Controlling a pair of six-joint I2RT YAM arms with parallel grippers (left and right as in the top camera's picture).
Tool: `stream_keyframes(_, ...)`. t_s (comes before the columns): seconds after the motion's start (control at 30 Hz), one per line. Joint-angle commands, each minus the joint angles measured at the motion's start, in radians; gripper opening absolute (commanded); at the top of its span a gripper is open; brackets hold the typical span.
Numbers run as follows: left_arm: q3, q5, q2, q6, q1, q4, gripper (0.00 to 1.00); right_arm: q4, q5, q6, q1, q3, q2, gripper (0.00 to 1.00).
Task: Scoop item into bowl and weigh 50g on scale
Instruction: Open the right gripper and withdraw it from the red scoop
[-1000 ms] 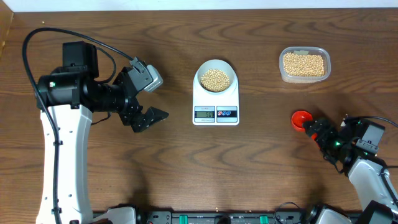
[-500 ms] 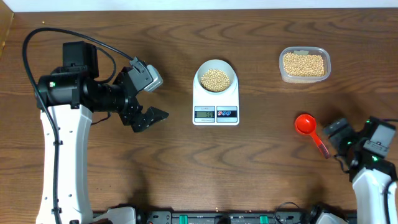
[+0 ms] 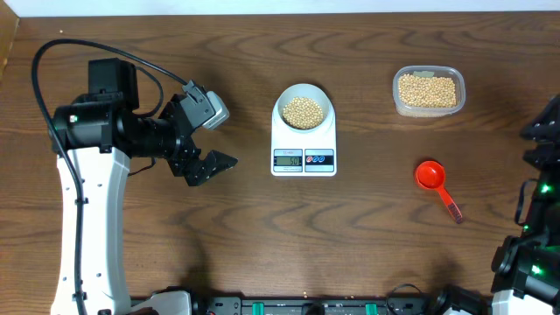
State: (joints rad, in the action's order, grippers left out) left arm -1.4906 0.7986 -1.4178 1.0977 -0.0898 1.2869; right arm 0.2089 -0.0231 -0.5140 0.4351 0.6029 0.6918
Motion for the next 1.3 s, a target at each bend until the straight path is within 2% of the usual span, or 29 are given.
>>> stream_keyframes(0.0,0.006,0.001,0.000,0.009,-0.003,0.006,0.98,0.103,-0.139,0.022,-0.004,0.006,0.015,0.99)
stream_keyframes(0.1,0.006,0.001,0.000,0.009,-0.003,0.006,0.98,0.243,-0.320,0.024,-0.004,0.006,0.054,0.99)
stream_keyframes(0.17,0.006,0.001,0.000,0.009,-0.003,0.007,0.98,0.406,-0.480,0.084,-0.005,0.007,0.111,0.99)
stream_keyframes(0.27,0.006,0.001,0.000,0.009,-0.003,0.006,0.98,0.631,-0.618,0.091,-0.005,0.007,0.212,0.99)
stream_keyframes(0.4,0.006,0.001,0.000,0.009,-0.003,0.006,0.98,0.723,-0.665,-0.037,-0.005,0.007,0.309,0.99)
stream_keyframes(0.57,0.006,0.001,0.000,0.009,-0.003,0.006,0.98,0.715,-0.678,-0.164,-0.005,0.006,0.378,0.99)
stream_keyframes(0.7,0.006,0.001,0.000,0.009,-0.003,0.006,0.98,0.715,-0.797,-0.169,-0.005,0.006,0.395,0.99)
stream_keyframes(0.93,0.006,0.001,0.000,0.009,-0.003,0.006,0.98,0.700,-0.800,-0.142,-0.003,0.006,0.395,0.99)
stream_keyframes(1.03,0.006,0.001,0.000,0.009,-0.003,0.006,0.98,0.578,-0.799,-0.085,-0.003,0.006,0.395,0.99)
stream_keyframes(1.13,0.006,0.001,0.000,0.009,-0.003,0.006,0.98,0.374,-0.798,-0.044,-0.003,0.006,0.395,0.99)
stream_keyframes(1.27,0.006,0.001,0.000,0.009,-0.003,0.006,0.98,0.164,-0.788,-0.037,-0.003,0.006,0.395,0.99)
